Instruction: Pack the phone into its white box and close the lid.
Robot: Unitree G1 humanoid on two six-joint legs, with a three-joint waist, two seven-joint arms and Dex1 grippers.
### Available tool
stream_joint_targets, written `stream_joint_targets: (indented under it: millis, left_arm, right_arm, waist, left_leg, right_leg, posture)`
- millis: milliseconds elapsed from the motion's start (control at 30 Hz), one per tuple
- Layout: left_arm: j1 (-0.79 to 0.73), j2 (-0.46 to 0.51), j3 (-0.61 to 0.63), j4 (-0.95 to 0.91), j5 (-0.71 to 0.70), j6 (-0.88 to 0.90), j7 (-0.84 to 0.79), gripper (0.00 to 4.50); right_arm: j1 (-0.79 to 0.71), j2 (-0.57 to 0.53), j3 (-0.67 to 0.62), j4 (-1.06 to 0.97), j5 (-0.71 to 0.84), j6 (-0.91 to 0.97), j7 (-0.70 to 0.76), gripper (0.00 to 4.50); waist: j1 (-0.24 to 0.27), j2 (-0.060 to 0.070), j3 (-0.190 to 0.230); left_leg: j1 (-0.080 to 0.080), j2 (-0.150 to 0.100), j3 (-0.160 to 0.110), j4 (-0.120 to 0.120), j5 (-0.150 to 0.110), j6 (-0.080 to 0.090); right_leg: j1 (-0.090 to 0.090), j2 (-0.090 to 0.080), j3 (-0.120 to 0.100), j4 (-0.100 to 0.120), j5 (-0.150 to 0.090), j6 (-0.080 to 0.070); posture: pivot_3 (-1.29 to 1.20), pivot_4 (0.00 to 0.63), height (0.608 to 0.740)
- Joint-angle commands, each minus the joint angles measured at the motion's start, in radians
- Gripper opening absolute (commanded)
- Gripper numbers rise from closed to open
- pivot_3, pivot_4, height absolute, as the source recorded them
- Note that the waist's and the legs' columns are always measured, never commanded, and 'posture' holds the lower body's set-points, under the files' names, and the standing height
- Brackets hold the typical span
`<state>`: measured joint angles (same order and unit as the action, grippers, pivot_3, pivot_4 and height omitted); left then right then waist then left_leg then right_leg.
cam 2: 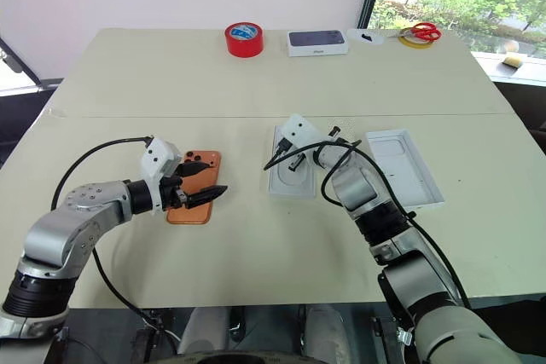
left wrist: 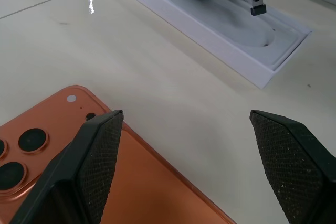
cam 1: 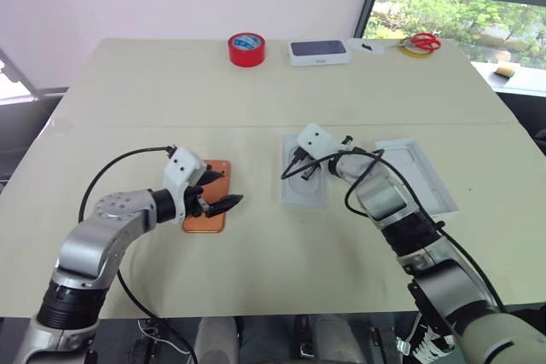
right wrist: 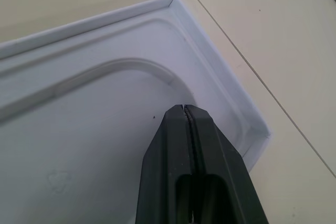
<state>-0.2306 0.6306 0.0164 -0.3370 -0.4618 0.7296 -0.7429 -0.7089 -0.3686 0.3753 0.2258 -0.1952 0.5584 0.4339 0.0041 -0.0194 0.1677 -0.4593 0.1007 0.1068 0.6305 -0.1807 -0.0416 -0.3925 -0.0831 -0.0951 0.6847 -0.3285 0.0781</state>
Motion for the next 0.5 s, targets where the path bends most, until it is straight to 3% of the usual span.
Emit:
stream_joint_targets:
  millis: [33,133,267,500]
  left_arm:
    - [0.003,0.000,0.022,-0.039,-0.010,-0.011,0.012,4.05]
    - [-0.006,-0.015,0.075,-0.019,-0.035,0.022,0.055,4.05]
    - [-0.060,-0.052,0.261,0.062,-0.132,0.175,0.182,4.28]
    - [-0.072,-0.030,0.428,0.108,-0.209,0.499,0.336,4.28]
  right_arm:
    - [0.003,-0.002,-0.022,-0.048,-0.011,-0.046,0.004,0.03]
    - [0.037,-0.007,-0.042,-0.148,0.031,-0.058,0.059,0.03]
    - [0.083,0.018,-0.059,-0.339,0.137,0.034,0.163,0.01]
    - [0.101,0.039,0.088,-0.465,0.183,0.130,0.287,0.01]
  waist:
    - [-0.001,0.000,0.000]
    - [-0.001,0.000,0.000]
    - [-0.002,0.000,0.000]
    - [-0.017,0.000,0.000]
  left_leg:
    - [0.000,0.000,0.000,0.000,0.000,0.000]
    - [0.000,0.000,0.000,0.000,0.000,0.000]
    - [0.000,0.000,0.000,0.000,0.000,0.000]
    - [0.000,0.000,-0.001,0.000,0.000,0.000]
  right_leg:
    - [0.000,0.000,0.000,0.000,0.000,0.000]
    - [0.000,0.000,0.000,0.000,0.000,0.000]
    - [0.000,0.000,0.000,0.000,0.000,0.000]
    - [0.000,0.001,0.000,0.000,0.000,0.000]
  posture:
    - [0.00,0.150,0.730]
    - [0.00,0.150,0.730]
    - [0.00,0.150,0.730]
    - [0.00,0.150,0.730]
